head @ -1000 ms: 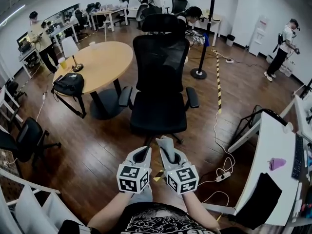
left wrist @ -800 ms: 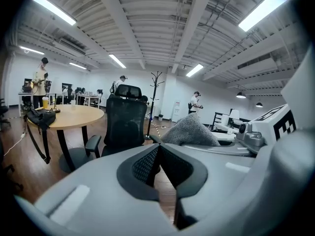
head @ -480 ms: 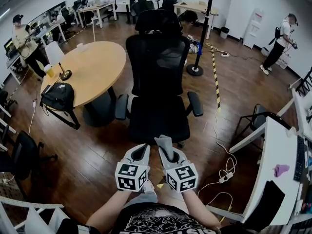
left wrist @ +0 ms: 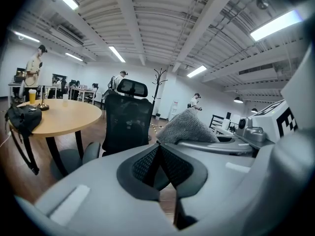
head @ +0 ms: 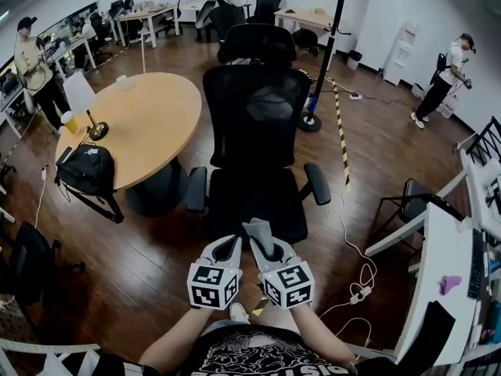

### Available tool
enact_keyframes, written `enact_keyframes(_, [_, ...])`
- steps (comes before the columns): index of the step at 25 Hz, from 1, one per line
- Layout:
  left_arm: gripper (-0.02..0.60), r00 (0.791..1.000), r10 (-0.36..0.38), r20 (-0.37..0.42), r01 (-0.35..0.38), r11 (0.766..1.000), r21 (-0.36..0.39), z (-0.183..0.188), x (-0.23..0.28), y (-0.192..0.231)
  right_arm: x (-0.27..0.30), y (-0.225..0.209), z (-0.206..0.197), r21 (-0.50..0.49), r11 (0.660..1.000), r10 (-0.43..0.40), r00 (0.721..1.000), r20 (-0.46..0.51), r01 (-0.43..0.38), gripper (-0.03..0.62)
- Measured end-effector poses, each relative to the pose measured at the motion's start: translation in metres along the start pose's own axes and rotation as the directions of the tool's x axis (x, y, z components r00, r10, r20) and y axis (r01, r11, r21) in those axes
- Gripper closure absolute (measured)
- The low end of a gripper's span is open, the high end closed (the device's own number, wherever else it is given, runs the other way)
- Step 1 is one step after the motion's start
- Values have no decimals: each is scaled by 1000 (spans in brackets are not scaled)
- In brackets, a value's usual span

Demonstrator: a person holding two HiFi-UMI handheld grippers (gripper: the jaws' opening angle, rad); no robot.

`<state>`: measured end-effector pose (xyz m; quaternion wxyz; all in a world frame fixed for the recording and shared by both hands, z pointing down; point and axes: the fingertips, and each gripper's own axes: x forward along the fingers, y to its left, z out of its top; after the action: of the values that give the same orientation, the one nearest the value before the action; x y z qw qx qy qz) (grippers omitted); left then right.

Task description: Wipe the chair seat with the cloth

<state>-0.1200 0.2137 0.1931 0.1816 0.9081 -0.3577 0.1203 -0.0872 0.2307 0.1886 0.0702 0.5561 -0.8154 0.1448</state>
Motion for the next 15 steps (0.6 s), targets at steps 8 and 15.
enact_keyframes(8, [577, 999, -6, 35, 7, 999, -48, 11, 16, 30, 27, -3, 9, -38, 999, -13, 1000, -11, 13, 579])
enact_keyframes(15, [578, 999, 3, 33, -1, 999, -49, 17, 33, 46, 50, -19, 19, -47, 999, -19, 1000, 7, 19, 579])
